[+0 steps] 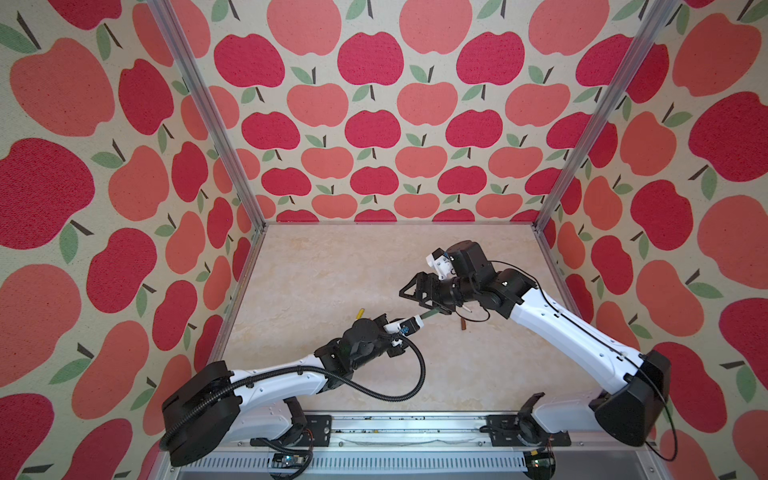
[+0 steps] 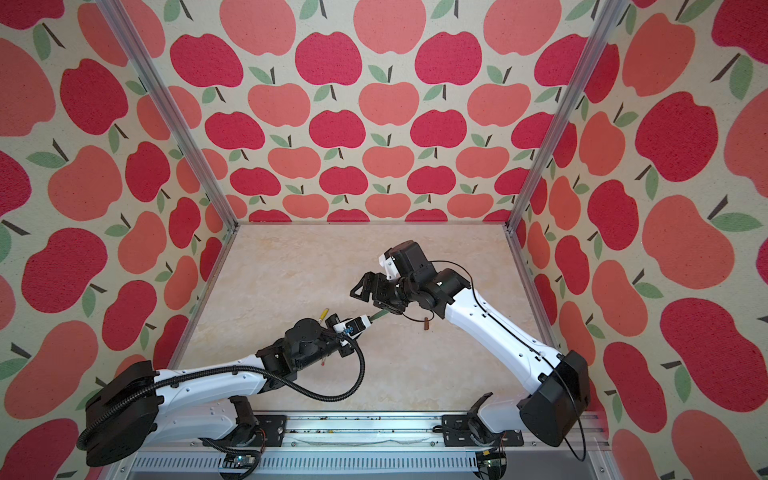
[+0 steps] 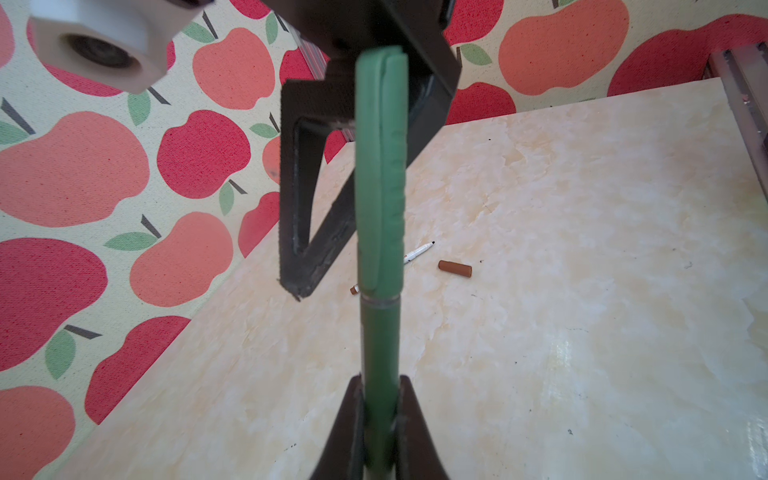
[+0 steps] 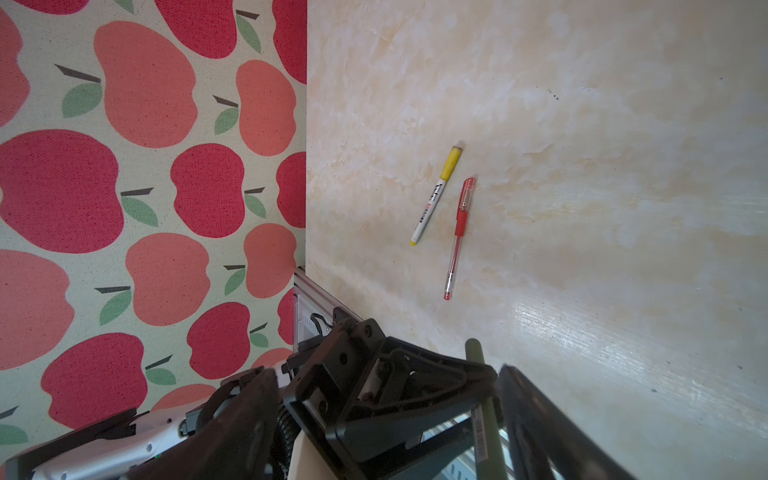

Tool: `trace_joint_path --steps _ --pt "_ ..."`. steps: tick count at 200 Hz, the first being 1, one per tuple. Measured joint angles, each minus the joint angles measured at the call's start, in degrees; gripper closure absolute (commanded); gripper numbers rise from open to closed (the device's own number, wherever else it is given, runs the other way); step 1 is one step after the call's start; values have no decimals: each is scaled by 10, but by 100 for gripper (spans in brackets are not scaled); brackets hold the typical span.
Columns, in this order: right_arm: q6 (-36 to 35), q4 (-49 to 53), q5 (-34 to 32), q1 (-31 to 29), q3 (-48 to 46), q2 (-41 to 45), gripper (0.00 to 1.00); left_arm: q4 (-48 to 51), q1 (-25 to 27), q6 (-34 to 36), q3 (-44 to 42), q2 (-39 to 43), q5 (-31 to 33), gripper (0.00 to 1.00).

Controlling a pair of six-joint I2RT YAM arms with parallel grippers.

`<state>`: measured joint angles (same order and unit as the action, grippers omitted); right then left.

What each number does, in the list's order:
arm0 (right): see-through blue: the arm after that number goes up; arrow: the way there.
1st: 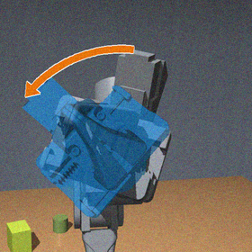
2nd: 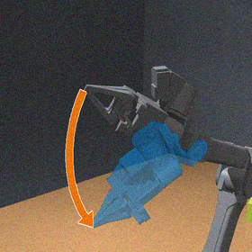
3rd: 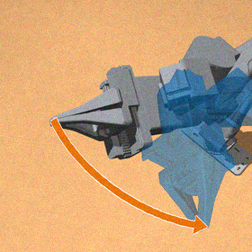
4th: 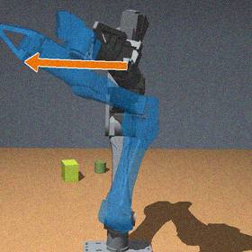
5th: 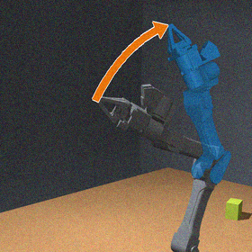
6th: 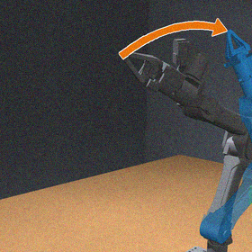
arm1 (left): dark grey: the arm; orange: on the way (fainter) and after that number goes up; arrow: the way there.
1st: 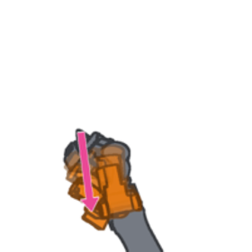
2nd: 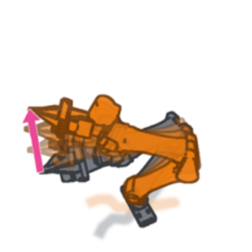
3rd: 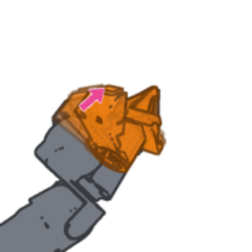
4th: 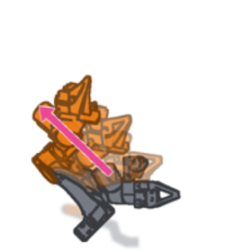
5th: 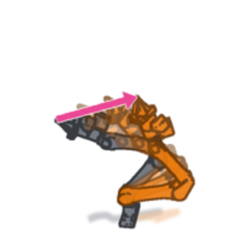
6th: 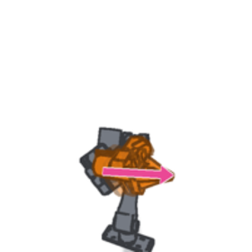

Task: Insert the pens into the pen caps

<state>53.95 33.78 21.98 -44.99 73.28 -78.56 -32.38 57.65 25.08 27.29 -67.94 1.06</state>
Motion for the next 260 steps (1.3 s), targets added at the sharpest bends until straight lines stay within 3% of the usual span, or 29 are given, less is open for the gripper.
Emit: trace_joint_path --steps 130,207,260 --pt "18 -29 7 -3 -48 -25 16 10 11 47 0 -37 55 100" --pt "31 -38 13 -5 -76 -23 17 19 44 53 0 -49 103 100" --pt "37 -49 14 -5 -94 -24 17 35 46 59 1 -49 103 100"
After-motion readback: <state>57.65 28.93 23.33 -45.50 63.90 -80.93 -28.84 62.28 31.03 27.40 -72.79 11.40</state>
